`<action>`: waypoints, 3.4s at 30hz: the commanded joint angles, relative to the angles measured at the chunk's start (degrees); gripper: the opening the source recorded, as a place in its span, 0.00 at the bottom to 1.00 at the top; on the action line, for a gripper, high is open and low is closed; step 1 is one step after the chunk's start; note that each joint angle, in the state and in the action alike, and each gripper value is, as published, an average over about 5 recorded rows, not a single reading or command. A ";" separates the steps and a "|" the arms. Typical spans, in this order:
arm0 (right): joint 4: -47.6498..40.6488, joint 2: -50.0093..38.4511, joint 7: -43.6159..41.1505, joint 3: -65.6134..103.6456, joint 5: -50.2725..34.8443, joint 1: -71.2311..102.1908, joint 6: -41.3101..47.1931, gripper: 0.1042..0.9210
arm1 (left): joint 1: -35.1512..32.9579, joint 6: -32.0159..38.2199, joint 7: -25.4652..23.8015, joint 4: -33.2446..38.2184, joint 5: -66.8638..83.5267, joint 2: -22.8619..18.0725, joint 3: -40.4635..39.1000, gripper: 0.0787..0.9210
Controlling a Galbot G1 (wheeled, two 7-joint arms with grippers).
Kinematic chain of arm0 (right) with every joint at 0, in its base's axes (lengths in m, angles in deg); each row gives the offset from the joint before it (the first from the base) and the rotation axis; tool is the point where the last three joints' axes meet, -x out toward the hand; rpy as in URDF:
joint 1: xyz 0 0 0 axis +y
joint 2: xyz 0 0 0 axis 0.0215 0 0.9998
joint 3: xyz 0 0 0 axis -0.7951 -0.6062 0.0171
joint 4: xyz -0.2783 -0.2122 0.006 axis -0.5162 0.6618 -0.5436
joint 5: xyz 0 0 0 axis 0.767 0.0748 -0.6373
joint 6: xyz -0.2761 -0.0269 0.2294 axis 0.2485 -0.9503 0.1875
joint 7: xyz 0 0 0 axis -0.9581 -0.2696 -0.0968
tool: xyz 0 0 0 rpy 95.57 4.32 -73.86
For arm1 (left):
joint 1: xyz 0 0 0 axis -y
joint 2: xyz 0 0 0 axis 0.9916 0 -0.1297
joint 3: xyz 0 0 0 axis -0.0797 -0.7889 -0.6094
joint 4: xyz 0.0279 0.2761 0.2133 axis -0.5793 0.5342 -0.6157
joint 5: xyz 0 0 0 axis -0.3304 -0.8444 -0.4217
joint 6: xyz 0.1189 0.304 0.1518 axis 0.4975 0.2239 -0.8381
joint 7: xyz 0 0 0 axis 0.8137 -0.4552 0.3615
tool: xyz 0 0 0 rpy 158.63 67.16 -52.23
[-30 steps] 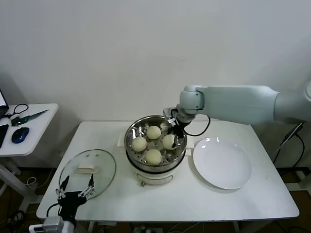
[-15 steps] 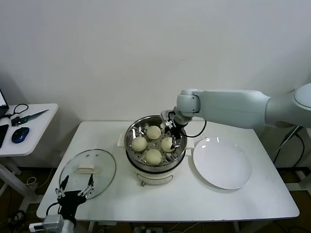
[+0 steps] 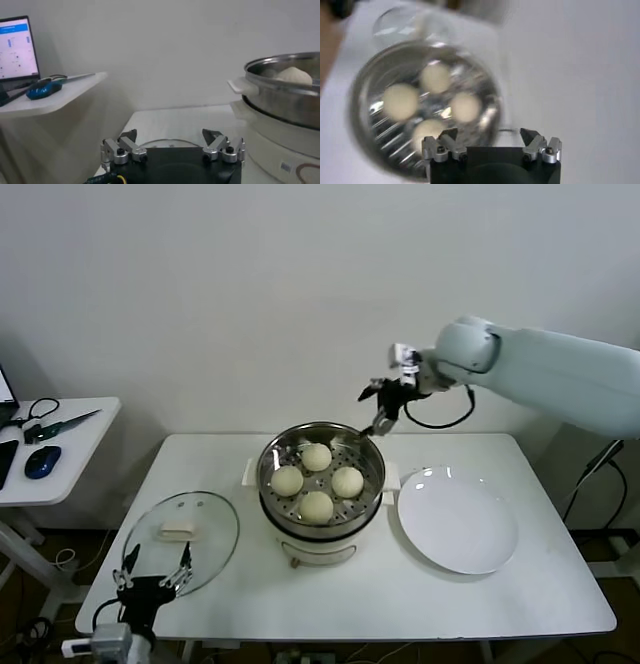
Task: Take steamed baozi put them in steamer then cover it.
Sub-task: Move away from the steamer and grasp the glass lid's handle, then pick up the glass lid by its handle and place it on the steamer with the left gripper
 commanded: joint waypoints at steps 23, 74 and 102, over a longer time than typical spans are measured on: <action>13.27 12.28 28.72 122.53 14.09 129.24 -35.50 0.88 | 2.21 13.11 12.14 -7.70 -23.42 5.78 -1.47 0.88; 18.38 23.73 27.66 114.42 18.59 134.82 -38.02 0.88 | 25.46 15.23 24.95 -46.85 -75.78 17.01 -8.33 0.87; 19.28 24.05 27.72 114.17 19.26 133.87 -36.76 0.88 | 25.74 14.13 24.47 -48.79 -75.24 15.96 -9.48 0.07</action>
